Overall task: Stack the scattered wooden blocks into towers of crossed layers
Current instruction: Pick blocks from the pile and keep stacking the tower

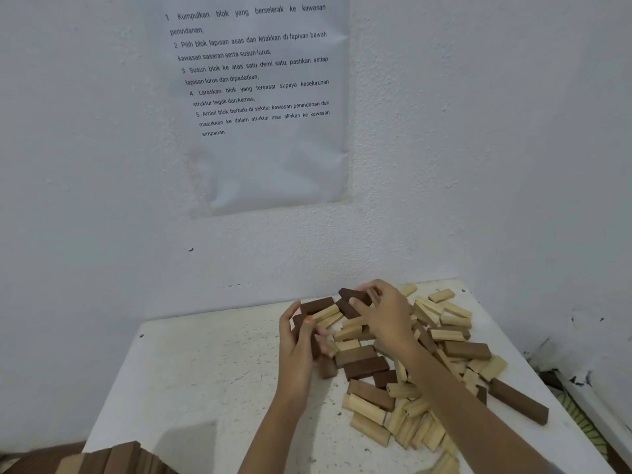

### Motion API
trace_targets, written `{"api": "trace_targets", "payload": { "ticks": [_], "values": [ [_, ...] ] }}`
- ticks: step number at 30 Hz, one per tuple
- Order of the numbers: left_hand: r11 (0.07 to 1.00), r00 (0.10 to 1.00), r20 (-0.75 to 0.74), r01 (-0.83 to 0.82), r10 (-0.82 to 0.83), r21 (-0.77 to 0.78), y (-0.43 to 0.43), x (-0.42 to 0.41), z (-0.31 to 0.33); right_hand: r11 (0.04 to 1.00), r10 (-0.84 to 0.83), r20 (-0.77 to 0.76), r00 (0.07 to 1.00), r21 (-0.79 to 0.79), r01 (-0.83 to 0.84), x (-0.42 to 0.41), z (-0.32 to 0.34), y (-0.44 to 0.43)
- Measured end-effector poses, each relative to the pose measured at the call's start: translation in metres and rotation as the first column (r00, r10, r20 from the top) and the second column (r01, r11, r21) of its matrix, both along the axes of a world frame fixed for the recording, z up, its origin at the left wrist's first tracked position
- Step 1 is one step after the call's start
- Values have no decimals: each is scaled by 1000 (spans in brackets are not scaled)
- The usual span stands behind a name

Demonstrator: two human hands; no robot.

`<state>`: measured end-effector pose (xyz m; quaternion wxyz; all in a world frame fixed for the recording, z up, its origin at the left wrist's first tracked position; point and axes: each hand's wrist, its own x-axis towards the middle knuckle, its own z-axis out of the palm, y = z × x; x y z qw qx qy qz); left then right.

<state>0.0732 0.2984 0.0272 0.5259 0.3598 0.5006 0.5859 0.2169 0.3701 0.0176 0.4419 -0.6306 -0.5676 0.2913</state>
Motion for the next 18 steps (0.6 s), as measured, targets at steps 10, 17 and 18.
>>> {"api": "trace_targets", "payload": {
  "ticks": [10, 17, 18],
  "values": [
    [994, 975, -196, -104, 106, 21, -45, -9, -5, 993, -67, -667, 742, -117, -16, -5, 30, -98],
    [998, 981, -195, -8, -3, -54, -94, -4, -11, 981, -70, -698, 713, -177, -77, -9, 18, -161],
    [998, 980, -196, 0, -13, -63, -101, -2, -13, 980, -76, -693, 717, -183, -73, -11, 14, -169]
  ]
}}
